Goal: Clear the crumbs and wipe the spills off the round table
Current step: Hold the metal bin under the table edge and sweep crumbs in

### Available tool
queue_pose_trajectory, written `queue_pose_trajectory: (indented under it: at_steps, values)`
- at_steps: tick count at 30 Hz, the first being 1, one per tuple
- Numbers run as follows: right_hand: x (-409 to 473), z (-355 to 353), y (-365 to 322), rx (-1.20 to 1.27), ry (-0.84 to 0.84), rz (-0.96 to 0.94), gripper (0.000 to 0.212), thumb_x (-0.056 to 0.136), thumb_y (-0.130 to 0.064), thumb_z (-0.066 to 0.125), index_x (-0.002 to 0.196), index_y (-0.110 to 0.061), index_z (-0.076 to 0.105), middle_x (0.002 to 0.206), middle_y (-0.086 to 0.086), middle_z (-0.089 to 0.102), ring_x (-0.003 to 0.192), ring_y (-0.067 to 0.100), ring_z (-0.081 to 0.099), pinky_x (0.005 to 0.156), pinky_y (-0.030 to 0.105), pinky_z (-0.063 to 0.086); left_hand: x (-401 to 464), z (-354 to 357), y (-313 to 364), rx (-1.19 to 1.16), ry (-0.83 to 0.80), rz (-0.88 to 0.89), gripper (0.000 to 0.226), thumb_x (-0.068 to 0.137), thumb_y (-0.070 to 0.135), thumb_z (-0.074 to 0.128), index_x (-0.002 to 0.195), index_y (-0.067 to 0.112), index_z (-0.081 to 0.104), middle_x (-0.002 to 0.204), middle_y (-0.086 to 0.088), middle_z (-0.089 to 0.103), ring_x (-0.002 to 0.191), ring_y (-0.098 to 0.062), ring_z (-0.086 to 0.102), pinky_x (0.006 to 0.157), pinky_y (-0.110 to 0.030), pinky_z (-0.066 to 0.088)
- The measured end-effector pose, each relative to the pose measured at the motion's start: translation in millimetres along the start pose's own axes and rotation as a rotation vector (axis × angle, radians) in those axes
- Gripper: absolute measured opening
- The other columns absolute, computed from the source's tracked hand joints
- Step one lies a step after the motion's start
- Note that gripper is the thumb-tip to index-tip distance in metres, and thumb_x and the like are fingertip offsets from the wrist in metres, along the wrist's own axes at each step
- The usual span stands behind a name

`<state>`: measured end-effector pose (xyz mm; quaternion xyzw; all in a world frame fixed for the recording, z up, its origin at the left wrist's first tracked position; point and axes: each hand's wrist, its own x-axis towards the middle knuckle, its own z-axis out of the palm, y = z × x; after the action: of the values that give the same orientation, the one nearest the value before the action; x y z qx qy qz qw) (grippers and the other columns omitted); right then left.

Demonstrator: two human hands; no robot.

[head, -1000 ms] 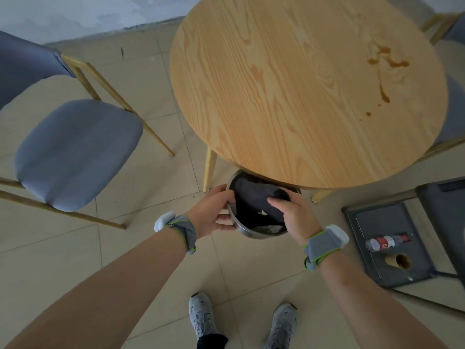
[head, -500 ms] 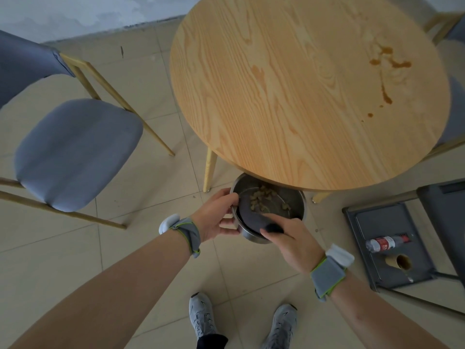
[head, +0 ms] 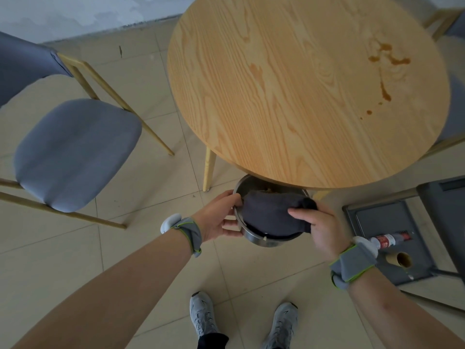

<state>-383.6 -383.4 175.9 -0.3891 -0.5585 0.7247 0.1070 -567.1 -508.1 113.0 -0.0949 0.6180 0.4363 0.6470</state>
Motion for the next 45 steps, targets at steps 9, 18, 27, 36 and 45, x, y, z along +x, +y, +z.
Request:
queue_pose_trajectory:
  at_steps: [9,18,27,36,45]
  values:
    - [17.9,-7.9,-39.2,0.121,0.191,-0.192,0.017,0.065,-0.014,0.073,0.077,-0.024,0.081,0.08,-0.007,0.076,0.08,0.007,0.071,0.067,0.022,0.055,-0.7,-1.9,3.7,0.046,-0.014,0.05,0.039,0.077,0.02,0.06,0.113,0.034,0.064,0.113,-0.012,0.061,0.097,-0.033,0.064,0.084,-0.057,0.059]
    - [64.7,-44.4,-109.6,0.075,0.273,-0.412,0.017,0.084,-0.022,0.065,0.092,-0.026,0.079,0.101,-0.01,0.076,0.103,0.013,0.069,0.084,0.024,0.053,-0.1,-9.3,5.8,0.04,-0.007,0.048,0.043,0.075,0.021,0.06,0.116,0.034,0.064,0.116,-0.011,0.058,0.098,-0.032,0.061,0.083,-0.056,0.06]
    - [119.6,-14.5,-42.8,-0.733,0.054,-0.197,0.041,0.101,-0.024,0.048,0.139,-0.038,0.045,0.155,-0.018,0.022,0.143,0.007,0.007,0.113,0.025,0.002,-5.1,-15.1,12.2,0.053,0.007,0.02,0.034,0.078,0.021,0.06,0.11,0.035,0.064,0.12,-0.014,0.053,0.105,-0.036,0.06,0.077,-0.052,0.061]
    - [62.8,-17.3,-13.4,-0.268,-0.187,-0.088,0.04,0.096,-0.004,0.05,0.125,-0.03,0.06,0.135,-0.009,0.059,0.143,0.01,0.027,0.115,0.029,0.019,-9.2,-13.3,16.1,0.073,0.013,0.019,0.037,0.082,0.019,0.058,0.115,0.035,0.06,0.123,-0.014,0.053,0.108,-0.037,0.058,0.085,-0.056,0.059]
    - [32.7,-27.9,-38.0,0.311,0.295,-0.005,0.022,0.091,-0.003,0.054,0.108,-0.009,0.068,0.111,0.012,0.071,0.108,0.028,0.065,0.095,0.038,0.048,-4.3,-4.7,8.1,0.084,0.018,0.022,0.03,0.082,0.021,0.058,0.108,0.035,0.063,0.123,-0.015,0.053,0.113,-0.039,0.057,0.084,-0.056,0.059]
